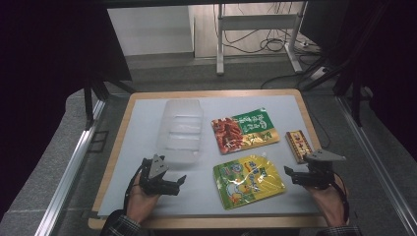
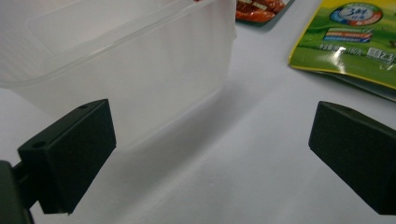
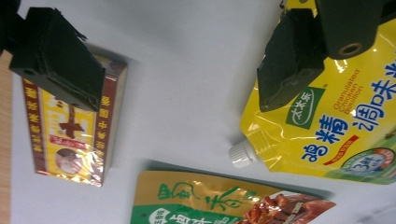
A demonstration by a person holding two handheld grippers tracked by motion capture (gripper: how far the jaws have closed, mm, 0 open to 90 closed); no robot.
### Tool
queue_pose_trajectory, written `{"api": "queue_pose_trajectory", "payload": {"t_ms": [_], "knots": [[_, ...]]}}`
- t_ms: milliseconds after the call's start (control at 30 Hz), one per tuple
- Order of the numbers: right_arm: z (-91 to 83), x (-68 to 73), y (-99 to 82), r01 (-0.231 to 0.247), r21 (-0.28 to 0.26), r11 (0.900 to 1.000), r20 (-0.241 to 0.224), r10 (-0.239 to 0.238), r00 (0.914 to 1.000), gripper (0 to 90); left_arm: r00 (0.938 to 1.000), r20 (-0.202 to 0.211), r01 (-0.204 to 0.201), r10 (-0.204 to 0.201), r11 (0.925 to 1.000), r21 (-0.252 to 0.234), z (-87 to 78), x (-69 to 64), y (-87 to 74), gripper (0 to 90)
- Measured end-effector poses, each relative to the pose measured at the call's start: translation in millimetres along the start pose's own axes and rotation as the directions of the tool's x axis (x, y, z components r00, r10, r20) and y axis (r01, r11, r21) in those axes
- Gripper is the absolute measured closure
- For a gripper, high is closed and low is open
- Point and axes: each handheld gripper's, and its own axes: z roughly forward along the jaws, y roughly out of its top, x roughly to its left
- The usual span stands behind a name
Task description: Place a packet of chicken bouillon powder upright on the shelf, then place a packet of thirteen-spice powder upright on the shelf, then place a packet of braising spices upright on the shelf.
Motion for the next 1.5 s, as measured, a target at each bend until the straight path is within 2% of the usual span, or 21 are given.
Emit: {"api": "queue_pose_trajectory", "payload": {"t_ms": [67,267,500,700,900,1200,1367,1500], "knots": [[1.0,-0.6,-0.3,-0.002,0.000,1.0000,-0.009,0.002,1.0000,12.1,0.9999,0.010,0.004,-0.004,1.0000,-0.002,0.0,0.0,0.1,0.2],[3.0,-0.8,-1.3,0.005,0.010,0.9999,-0.022,-0.005,0.9997,9.0,0.9999,0.004,-0.014,0.014,0.9998,-0.017,-1.1,-2.2,1.1,0.0],[2.9,-2.3,-1.0,-0.003,-0.006,1.0000,-0.036,0.002,0.9993,6.8,0.9999,0.009,-0.014,0.014,0.9997,-0.020,-1.4,-3.7,1.9,0.0],[2.6,-2.6,-0.8,-0.002,-0.014,0.9999,-0.038,0.001,0.9993,6.1,0.9997,0.026,0.004,-0.004,1.0000,-0.009,-0.5,-4.6,2.8,0.5],[1.6,-1.7,0.1,0.004,-0.020,0.9998,-0.036,-0.005,0.9993,5.6,0.9995,0.032,-0.001,0.000,0.9999,0.012,0.5,-8.1,4.4,0.7],[1.5,-0.8,0.7,0.008,-0.025,0.9997,-0.040,-0.009,0.9992,4.6,0.9961,0.088,0.005,-0.006,0.9999,0.014,-0.9,-13.6,9.5,3.3],[1.0,-0.3,1.2,0.013,-0.027,0.9996,-0.037,-0.014,0.9992,4.3,0.9931,0.117,-0.016,0.013,0.9995,0.026,0.4,-20.1,12.0,9.6],[0.9,0.4,1.7,0.014,-0.033,0.9994,-0.038,-0.015,0.9991,4.3,0.9895,0.143,-0.024,0.022,0.9996,0.011,0.2,-24.1,14.5,17.1]]}}
